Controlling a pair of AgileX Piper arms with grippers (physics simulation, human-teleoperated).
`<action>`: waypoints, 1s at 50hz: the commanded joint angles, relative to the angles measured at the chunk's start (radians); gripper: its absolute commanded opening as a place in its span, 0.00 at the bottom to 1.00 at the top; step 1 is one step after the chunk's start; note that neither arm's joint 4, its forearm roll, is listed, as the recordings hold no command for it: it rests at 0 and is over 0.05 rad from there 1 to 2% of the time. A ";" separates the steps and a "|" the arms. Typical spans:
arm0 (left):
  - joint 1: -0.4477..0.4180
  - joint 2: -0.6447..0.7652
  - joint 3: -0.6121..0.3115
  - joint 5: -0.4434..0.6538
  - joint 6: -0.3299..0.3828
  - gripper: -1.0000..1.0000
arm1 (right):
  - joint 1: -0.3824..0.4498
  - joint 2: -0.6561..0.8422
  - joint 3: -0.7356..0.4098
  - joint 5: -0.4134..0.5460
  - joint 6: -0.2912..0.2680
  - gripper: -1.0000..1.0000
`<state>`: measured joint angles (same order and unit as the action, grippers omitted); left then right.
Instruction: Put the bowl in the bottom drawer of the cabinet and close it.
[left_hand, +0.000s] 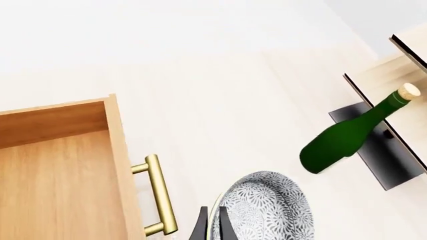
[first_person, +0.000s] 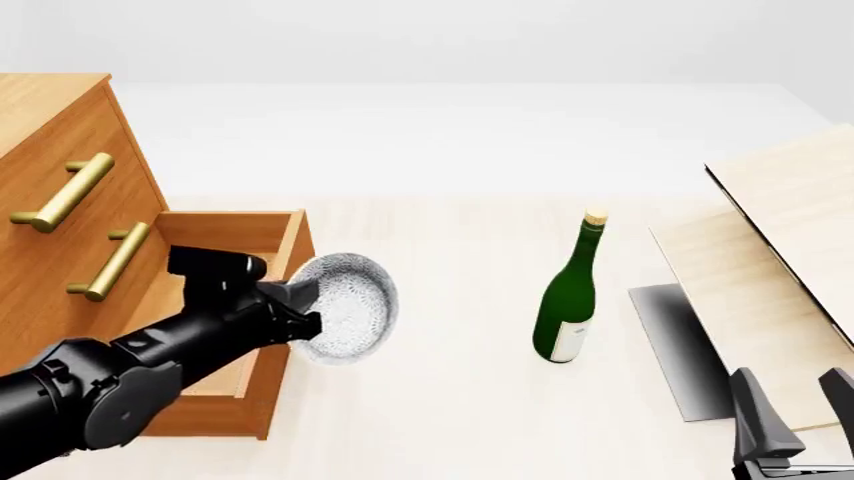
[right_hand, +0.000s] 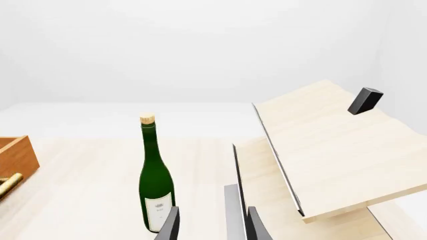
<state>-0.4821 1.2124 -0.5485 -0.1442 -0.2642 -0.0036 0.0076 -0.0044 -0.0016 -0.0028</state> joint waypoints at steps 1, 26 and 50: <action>0.032 -0.053 0.004 0.023 0.010 0.00 | 0.000 0.000 0.000 0.000 0.000 1.00; 0.155 -0.131 0.029 0.035 0.062 0.00 | 0.000 0.000 0.000 0.000 0.000 1.00; 0.295 -0.144 0.050 0.016 0.090 0.00 | 0.000 0.000 0.000 0.000 0.000 1.00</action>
<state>-0.2417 1.0707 -0.5013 -0.1161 -0.1882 -0.0036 0.0075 -0.0044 -0.0017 -0.0028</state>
